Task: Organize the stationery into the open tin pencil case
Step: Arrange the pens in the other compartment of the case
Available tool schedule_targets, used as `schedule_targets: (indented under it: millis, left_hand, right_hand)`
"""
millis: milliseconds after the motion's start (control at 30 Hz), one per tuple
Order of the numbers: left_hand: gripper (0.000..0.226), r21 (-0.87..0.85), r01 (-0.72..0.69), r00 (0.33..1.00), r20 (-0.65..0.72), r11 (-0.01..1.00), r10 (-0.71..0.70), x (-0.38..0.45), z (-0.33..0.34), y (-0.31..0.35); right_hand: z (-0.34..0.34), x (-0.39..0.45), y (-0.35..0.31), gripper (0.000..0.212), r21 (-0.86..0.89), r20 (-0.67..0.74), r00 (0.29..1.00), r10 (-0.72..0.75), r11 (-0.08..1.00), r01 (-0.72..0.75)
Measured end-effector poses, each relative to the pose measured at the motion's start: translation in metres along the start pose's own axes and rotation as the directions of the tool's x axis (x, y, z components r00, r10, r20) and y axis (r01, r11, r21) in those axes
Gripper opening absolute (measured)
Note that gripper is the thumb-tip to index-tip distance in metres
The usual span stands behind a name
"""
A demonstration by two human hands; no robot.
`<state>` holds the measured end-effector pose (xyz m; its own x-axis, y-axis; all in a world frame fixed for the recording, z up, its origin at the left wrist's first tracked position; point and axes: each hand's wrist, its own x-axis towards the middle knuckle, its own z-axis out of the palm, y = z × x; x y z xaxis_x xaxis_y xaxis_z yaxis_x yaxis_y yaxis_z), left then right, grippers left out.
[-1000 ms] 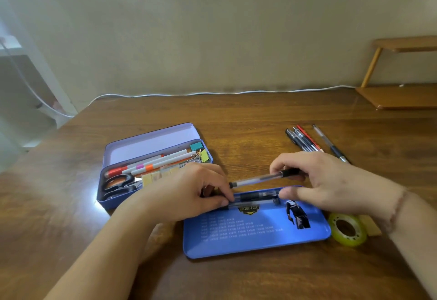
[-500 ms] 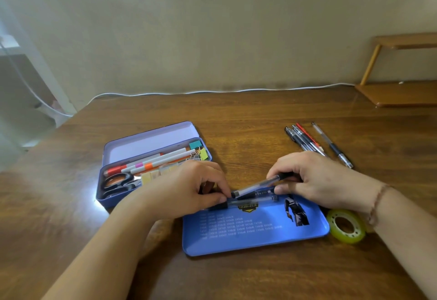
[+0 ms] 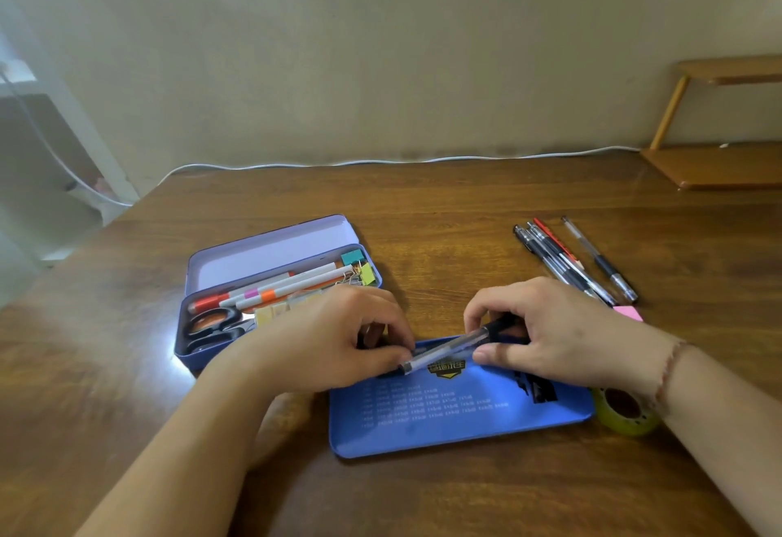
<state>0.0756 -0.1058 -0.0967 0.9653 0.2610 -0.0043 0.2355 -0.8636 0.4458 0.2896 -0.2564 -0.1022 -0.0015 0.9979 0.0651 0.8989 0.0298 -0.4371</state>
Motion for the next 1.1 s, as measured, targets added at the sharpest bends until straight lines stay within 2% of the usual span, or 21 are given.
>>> schedule_targets:
  millis: [200, 333, 367, 500, 567, 633, 733, 900, 1000, 1100]
  left_hand:
    - [0.016, -0.015, 0.006, 1.0, 0.022, 1.0, -0.005, -0.001, -0.002, -0.001]
    - [0.012, -0.019, 0.015, 1.0, 0.011, 1.0, -0.015, -0.001, -0.002, 0.0]
    - [0.011, -0.023, 0.014, 1.0, 0.008, 1.0, -0.014, -0.001, -0.002, 0.0]
    - [0.008, -0.041, -0.005, 1.0, 0.021, 0.999, 0.006, -0.001, -0.002, -0.001]
    - [0.007, -0.049, -0.002, 1.0, 0.022, 0.999, 0.003, -0.001, -0.002, -0.001]
    - [0.007, -0.056, -0.001, 1.0, 0.021, 0.998, 0.002, 0.0, -0.002, -0.002]
    - [0.006, -0.061, -0.004, 1.0, 0.017, 0.998, 0.005, 0.0, -0.001, -0.002]
    - [0.005, -0.058, -0.005, 1.0, 0.007, 0.998, 0.005, -0.001, -0.001, -0.002]
    - [0.01, -0.035, 0.004, 1.0, 0.018, 0.999, -0.004, -0.001, -0.002, -0.001]
    - [0.013, -0.01, 0.015, 0.999, 0.037, 1.0, -0.015, -0.001, -0.003, 0.0]
  right_hand:
    - [-0.002, -0.002, -0.003, 0.013, -0.008, -0.003, 0.999, -0.042, 0.999, 0.042]
    - [-0.021, -0.012, -0.003, 0.016, 0.214, 0.06, 0.998, 0.008, 0.977, -0.021]
    - [-0.026, -0.014, -0.002, 0.013, 0.217, 0.082, 0.997, 0.011, 0.976, -0.029]
    - [-0.021, -0.017, -0.01, 0.006, 0.0, 0.117, 0.993, -0.03, 1.0, 0.03]
    - [-0.009, -0.014, -0.015, 0.012, -0.134, 0.074, 0.993, -0.095, 0.986, 0.104]
    - [0.0, -0.01, -0.021, 0.02, -0.191, 0.03, 0.994, -0.104, 0.976, 0.108]
    - [0.008, -0.006, -0.026, 0.028, -0.154, -0.012, 0.997, -0.073, 0.986, 0.071]
    - [0.017, -0.001, -0.027, 0.011, -0.082, -0.147, 0.987, -0.062, 0.995, 0.051]
    - [0.021, 0.001, -0.028, 0.017, -0.116, -0.199, 0.979, -0.041, 0.993, 0.018]
    - [0.021, 0.002, -0.032, 0.024, -0.149, -0.181, 0.983, -0.035, 0.989, 0.008]
